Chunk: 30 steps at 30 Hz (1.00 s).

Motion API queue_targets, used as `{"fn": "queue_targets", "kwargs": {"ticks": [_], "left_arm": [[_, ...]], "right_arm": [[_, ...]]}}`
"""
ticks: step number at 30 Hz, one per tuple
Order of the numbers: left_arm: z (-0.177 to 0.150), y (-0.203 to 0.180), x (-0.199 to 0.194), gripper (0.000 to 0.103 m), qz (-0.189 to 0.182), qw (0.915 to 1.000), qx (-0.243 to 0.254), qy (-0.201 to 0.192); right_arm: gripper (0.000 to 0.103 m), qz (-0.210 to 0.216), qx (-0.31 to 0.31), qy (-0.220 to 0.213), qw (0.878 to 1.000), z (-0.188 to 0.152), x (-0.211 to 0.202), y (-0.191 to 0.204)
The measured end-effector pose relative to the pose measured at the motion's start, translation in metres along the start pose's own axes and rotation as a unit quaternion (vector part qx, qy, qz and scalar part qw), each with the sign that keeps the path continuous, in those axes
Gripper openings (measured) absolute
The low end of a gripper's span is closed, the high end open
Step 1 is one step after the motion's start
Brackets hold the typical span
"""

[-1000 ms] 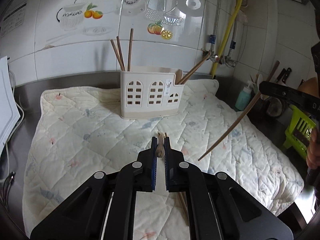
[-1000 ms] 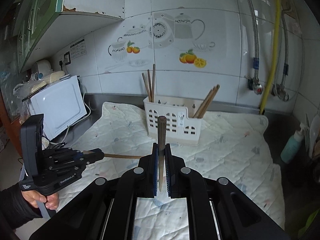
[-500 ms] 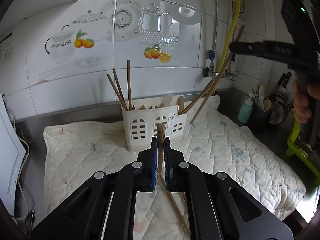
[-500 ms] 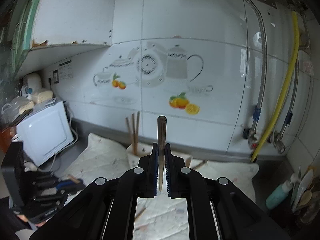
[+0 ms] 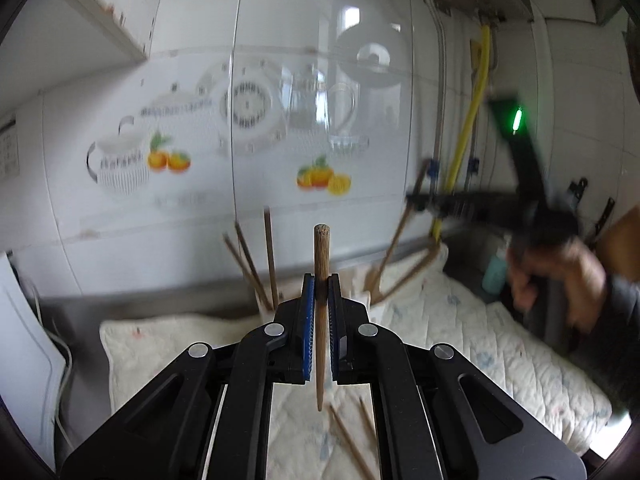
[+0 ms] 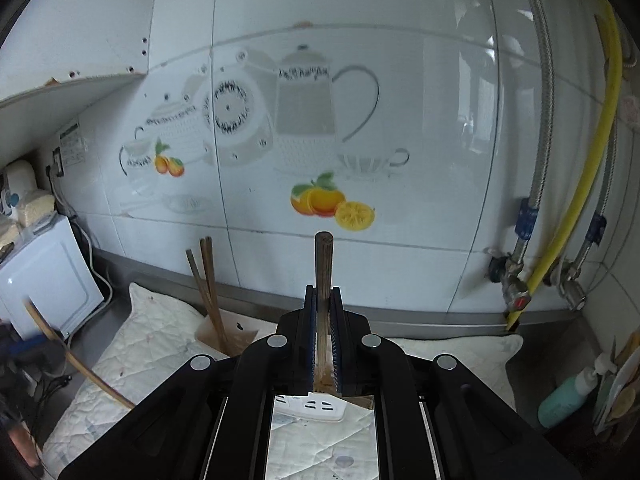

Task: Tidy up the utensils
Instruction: 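Drop the chopstick into the white holder with the left gripper while the right gripper opens over it, then move both open grippers back over the last chopsticks on the mat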

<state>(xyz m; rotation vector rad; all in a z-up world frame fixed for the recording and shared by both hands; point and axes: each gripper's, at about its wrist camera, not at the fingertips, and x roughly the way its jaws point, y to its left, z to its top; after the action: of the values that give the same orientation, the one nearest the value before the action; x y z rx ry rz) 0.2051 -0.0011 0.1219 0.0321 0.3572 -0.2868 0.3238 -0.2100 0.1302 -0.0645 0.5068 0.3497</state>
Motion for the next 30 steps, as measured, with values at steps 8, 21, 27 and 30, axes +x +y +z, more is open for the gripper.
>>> {"fn": "queue_targets", "kwargs": {"ticks": [8,21,27,30], "left_arm": [[0.056,-0.001,0.012,0.005,0.023,0.9983,0.016,-0.050],[0.081,0.015,0.061,0.005,0.058,0.9955,-0.004,-0.076],[0.068,0.032,0.088,0.005,0.063,0.9961,-0.033,-0.052],[0.060,0.042,0.099,0.005,0.054,0.9965,-0.054,-0.033]], "right_arm": [[0.007,-0.003,-0.012,0.047,0.999,-0.023,0.037,-0.001],[0.023,-0.014,-0.031,0.022,0.999,-0.031,0.013,-0.011],[0.028,0.001,-0.037,0.005,0.999,-0.045,-0.011,-0.007],[0.028,0.014,-0.040,0.001,0.999,-0.058,-0.022,0.000]]}}
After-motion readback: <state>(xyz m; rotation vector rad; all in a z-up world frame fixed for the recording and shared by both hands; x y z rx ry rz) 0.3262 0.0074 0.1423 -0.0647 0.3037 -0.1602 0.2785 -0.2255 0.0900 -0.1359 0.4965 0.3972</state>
